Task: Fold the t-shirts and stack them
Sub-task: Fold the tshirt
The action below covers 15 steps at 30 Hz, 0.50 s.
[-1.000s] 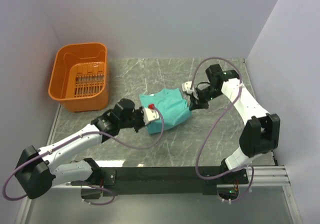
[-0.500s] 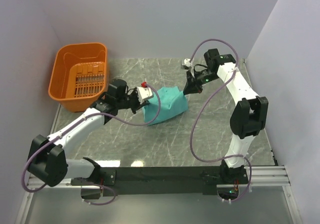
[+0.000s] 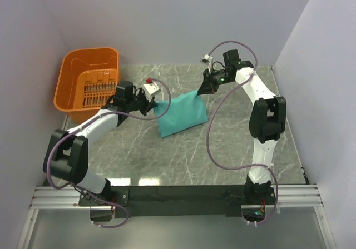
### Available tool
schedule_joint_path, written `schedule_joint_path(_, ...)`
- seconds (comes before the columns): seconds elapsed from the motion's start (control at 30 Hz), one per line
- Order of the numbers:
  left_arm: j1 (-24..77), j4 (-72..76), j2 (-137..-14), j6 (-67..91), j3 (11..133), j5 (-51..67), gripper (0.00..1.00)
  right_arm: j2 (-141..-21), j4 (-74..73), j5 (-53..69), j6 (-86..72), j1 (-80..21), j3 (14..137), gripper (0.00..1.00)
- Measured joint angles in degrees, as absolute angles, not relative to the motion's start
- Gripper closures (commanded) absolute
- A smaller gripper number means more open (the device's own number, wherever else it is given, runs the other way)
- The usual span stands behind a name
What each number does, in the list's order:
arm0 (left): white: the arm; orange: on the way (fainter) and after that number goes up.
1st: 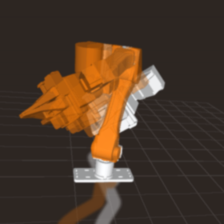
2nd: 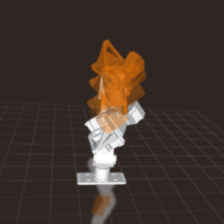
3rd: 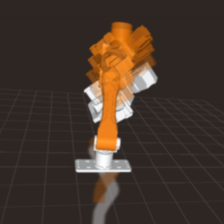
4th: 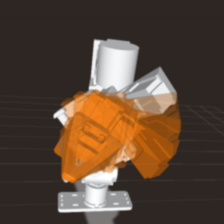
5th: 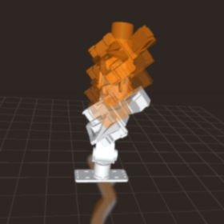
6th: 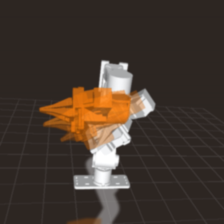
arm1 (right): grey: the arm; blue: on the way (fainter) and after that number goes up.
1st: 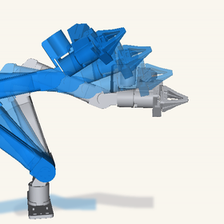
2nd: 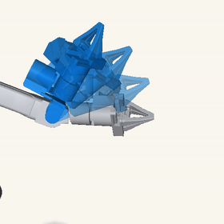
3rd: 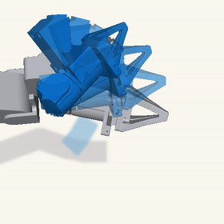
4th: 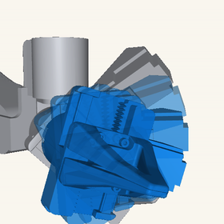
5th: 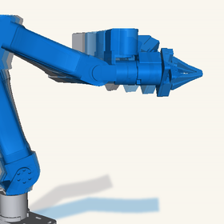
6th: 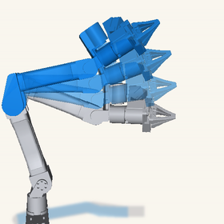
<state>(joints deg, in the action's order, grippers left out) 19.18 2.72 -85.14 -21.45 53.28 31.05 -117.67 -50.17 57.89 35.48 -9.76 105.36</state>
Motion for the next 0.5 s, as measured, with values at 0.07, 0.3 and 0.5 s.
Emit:
schedule_joint_path(0.07,18.37,3.49,-86.87,-20.32,53.76,29.78,0.99,-118.39,-45.19,56.73,30.35,-9.78,104.75,1.0)
schedule_joint_path(0.3,18.02,7.2,-90.8,-17.82,55.79,24.64,1.0,-119.07,-31.9,49.69,13.52,-10.31,102.65,1.0)
schedule_joint_path(0.5,18.04,9.21,-95.96,-16.14,60.64,20.86,0.99,-121.54,-25.61,38.83,2.2,-11.42,102.61,1.0)
